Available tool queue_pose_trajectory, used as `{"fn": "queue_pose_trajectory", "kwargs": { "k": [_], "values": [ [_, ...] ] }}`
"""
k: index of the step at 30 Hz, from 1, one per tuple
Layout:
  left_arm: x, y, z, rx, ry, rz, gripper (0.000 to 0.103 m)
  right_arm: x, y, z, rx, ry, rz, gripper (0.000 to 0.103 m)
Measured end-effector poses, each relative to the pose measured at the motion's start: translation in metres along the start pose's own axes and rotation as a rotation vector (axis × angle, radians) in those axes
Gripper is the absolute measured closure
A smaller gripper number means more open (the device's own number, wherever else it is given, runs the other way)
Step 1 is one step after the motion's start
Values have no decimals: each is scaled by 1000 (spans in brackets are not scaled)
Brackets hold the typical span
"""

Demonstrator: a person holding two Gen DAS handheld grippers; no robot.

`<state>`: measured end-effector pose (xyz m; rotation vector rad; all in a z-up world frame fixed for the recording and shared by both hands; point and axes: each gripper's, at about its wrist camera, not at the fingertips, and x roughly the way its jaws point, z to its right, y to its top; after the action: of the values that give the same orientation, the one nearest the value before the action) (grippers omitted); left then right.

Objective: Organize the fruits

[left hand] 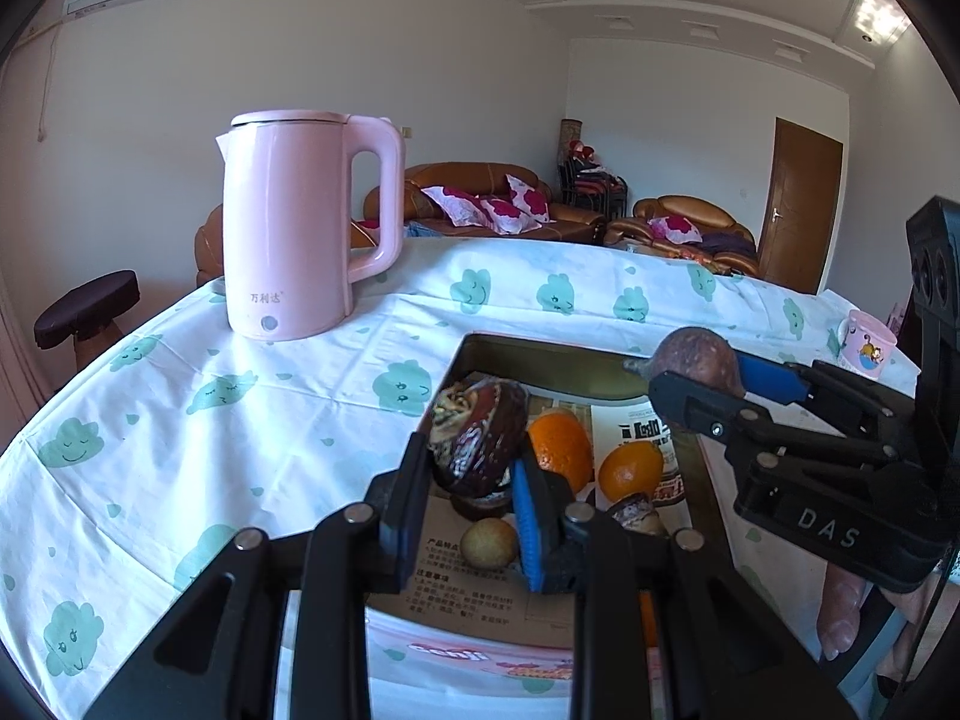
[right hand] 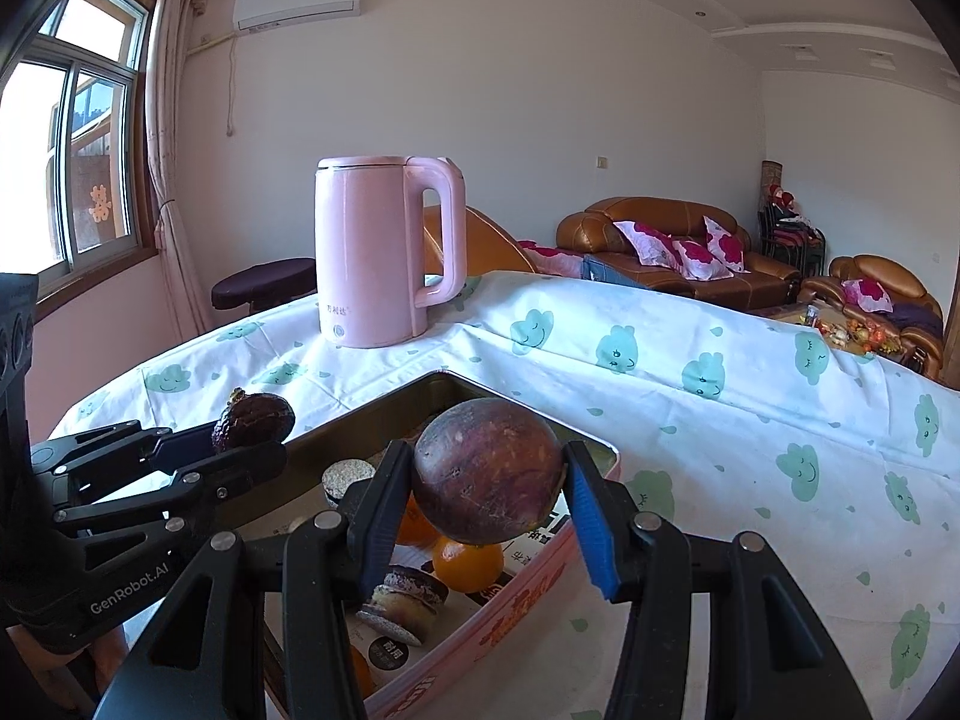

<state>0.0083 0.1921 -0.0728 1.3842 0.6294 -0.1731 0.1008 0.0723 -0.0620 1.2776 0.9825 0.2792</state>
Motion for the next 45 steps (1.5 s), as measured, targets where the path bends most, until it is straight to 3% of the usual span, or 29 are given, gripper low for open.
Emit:
{"fn": "queue_pose_trajectory", "kwargs": {
  "k": [8, 9, 11, 13, 20, 30, 45],
  "values": [
    [6, 0, -1, -8, -2, -28, 73, 7, -2, 3, 8, -3, -23, 50],
    [6, 0, -1, -13, 5, -29, 71, 8, -2, 4, 9, 0, -29, 50],
    [6, 0, -2, -15, 9, -25, 55, 11, -2, 4, 10, 9, -45, 50],
    [4, -1, -2, -12, 18, -17, 45, 11, -2, 3, 7, 7, -40, 44],
    [0, -1, 1, -6, 28, 8, 24, 5, -2, 5, 19, -1, -10, 34],
    [-9, -1, 0, -20, 42, 55, 14, -10, -5, 12, 58, -35, 50, 26],
    [-11, -1, -2, -40, 52, 77, 13, -19, -7, 14, 68, -53, 84, 23]
  ]
}}
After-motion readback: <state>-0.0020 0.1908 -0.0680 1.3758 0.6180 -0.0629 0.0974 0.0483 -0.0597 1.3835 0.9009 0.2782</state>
